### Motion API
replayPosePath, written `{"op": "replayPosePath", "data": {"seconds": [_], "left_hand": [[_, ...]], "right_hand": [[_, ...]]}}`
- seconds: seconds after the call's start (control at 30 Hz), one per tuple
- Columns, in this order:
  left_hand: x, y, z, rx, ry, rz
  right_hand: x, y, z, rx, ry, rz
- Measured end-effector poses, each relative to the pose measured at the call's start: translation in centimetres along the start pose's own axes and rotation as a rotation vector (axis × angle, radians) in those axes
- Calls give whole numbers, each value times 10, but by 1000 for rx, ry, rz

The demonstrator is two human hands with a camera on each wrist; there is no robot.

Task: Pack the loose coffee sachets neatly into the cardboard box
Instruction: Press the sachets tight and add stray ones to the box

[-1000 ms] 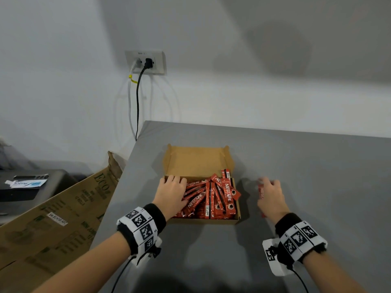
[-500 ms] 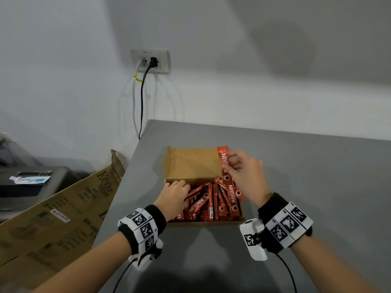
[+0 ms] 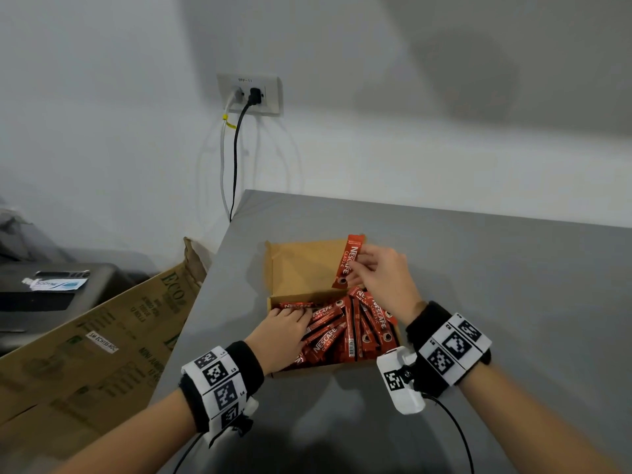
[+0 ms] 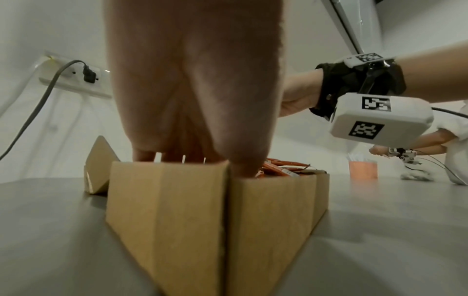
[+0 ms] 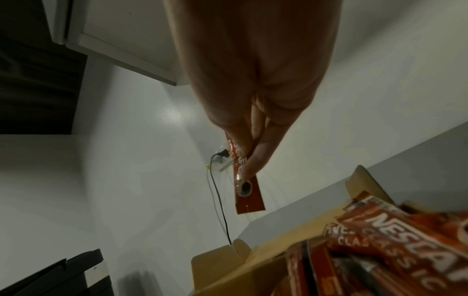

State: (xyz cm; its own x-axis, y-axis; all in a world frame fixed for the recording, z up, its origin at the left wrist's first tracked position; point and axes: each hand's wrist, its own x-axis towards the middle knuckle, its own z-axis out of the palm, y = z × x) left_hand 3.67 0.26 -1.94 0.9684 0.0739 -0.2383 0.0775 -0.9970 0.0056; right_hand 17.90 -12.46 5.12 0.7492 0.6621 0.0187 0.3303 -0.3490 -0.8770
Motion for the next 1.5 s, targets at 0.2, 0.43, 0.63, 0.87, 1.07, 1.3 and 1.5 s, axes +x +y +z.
{"op": "replayPosePath", "data": {"seconds": [0.2,0.43,0.63,0.87,1.07,1.3,1.5], "left_hand": [[0,-10,1,-4,58,40],[3,-19,5,82,103,71],[2,-17,12,237,192,97],[5,-10,9,267,45,49],[6,-15,9,260,44,49],[6,-13,12,279,35,45],[5,-20,13,253,101,91]], "right_hand": [[-7,-4,-1,84,31,-44],[6,-6,11,-138,24,-51],[25,-27,44,-355,-244,-161],[38,-36,78,-702,-521,-240],[41,-45,87,-918,-566,-307],[44,-46,84,-927,-596,-321],[43,-43,85,-1045,-587,-326]]}}
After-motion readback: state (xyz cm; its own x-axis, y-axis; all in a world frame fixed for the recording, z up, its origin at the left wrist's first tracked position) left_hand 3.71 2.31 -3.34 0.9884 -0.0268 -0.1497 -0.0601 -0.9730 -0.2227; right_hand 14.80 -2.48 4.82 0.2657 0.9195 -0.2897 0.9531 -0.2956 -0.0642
